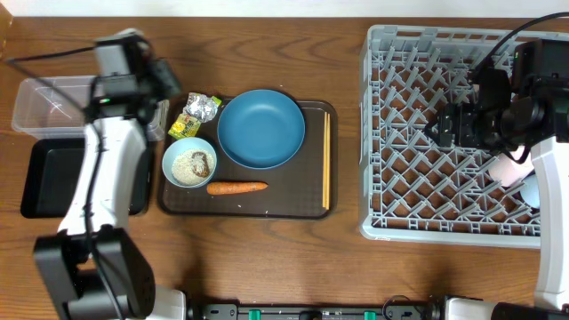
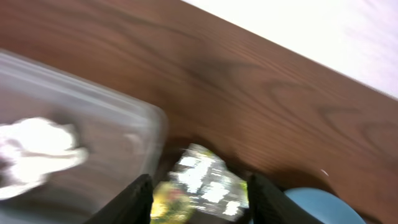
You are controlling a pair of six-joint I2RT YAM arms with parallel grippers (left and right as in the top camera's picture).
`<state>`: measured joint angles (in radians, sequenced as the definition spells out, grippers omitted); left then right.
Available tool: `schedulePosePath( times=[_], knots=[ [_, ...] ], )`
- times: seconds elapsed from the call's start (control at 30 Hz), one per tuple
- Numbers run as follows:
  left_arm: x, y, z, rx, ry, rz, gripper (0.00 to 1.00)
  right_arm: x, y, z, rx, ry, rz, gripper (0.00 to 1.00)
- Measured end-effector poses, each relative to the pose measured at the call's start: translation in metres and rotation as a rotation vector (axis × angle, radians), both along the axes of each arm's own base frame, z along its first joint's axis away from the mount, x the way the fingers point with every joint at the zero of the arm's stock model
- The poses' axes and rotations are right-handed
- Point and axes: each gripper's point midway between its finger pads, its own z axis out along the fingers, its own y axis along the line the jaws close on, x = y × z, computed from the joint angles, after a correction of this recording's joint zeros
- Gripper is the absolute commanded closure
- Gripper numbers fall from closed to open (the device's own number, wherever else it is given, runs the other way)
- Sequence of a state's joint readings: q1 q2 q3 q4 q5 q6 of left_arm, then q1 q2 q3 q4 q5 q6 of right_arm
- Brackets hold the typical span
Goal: Sort waste into correct bins and load items into the dishwasher rack
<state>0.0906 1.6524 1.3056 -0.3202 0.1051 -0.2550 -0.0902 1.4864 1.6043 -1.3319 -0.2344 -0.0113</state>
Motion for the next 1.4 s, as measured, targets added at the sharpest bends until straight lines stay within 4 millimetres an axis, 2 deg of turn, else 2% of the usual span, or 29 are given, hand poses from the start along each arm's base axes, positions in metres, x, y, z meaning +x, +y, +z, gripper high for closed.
schedulePosePath(
  times=[0.1, 0.2, 0.37, 0.57, 0.77, 1.07, 1.23, 1.4],
  knots=[
    [0.011, -0.027, -0.017, 0.006, 0.014, -0.055, 0.45, -0.002, 0.0, -0.001, 0.001, 0.008, 0.0, 0.12],
    [0.018, -0.042, -0.045, 0.012, 0.057, -0.083, 0.44, -0.002, 0.0, -0.001, 0.001, 0.011, 0.0, 0.12],
    [0.026, -0.046, -0.086, 0.02, 0.117, -0.085, 0.44, -0.002, 0.0, -0.001, 0.001, 0.011, 0.0, 0.12],
    [0.026, -0.047, -0.119, 0.013, 0.179, -0.091, 0.44, -0.003, 0.0, -0.001, 0.001, 0.012, 0.0, 0.12],
    [0.022, -0.051, -0.142, -0.006, 0.227, -0.106, 0.44, -0.003, 0.0, -0.001, 0.002, 0.013, 0.0, 0.12],
    [0.011, -0.054, -0.149, -0.026, 0.28, -0.12, 0.44, -0.003, 0.0, -0.001, 0.001, 0.012, 0.0, 0.11],
    [0.005, -0.055, -0.153, -0.03, 0.312, -0.121, 0.59, -0.003, 0.0, -0.001, 0.001, 0.012, 0.0, 0.12],
    [-0.001, -0.055, -0.156, -0.033, 0.335, -0.119, 0.85, -0.003, 0.0, -0.001, 0.001, 0.012, 0.0, 0.11]
  ],
)
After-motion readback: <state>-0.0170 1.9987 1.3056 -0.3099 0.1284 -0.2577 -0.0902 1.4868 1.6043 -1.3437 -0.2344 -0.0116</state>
